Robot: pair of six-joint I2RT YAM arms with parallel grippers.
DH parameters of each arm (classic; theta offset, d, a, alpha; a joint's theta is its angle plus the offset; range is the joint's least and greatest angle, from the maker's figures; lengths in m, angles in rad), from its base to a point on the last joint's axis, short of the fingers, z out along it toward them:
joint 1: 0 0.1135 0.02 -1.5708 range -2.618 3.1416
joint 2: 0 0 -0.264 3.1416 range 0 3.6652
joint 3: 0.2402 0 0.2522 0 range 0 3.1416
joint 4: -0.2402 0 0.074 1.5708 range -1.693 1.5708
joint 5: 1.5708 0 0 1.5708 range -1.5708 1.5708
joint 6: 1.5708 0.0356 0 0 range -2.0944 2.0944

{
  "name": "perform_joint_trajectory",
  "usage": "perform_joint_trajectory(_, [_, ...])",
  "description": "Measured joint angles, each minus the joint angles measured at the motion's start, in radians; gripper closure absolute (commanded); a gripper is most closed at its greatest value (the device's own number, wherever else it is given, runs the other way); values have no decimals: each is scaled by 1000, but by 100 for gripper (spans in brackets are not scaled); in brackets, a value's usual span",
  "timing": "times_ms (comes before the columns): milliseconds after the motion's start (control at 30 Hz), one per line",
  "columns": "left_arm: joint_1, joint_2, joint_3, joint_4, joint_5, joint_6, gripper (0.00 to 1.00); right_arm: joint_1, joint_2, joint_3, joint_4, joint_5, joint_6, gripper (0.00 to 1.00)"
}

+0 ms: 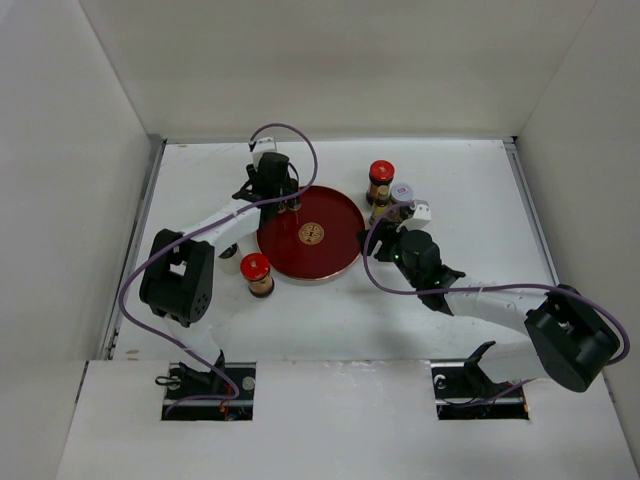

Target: Organize the condiment bottles

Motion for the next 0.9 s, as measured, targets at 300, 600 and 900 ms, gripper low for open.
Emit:
perform_joint_trajectory(300, [-1, 5, -33, 11, 0, -14, 70, 0, 0, 0, 0, 0, 0, 26])
perform_joint_trajectory(600, [-1, 8, -58, 42, -7, -25, 36, 0, 0, 0, 0, 0, -3, 26])
perform_joint_trajectory(900, [-4, -61, -99, 34, -16, -30, 32, 0, 0, 0, 0, 0, -3, 26])
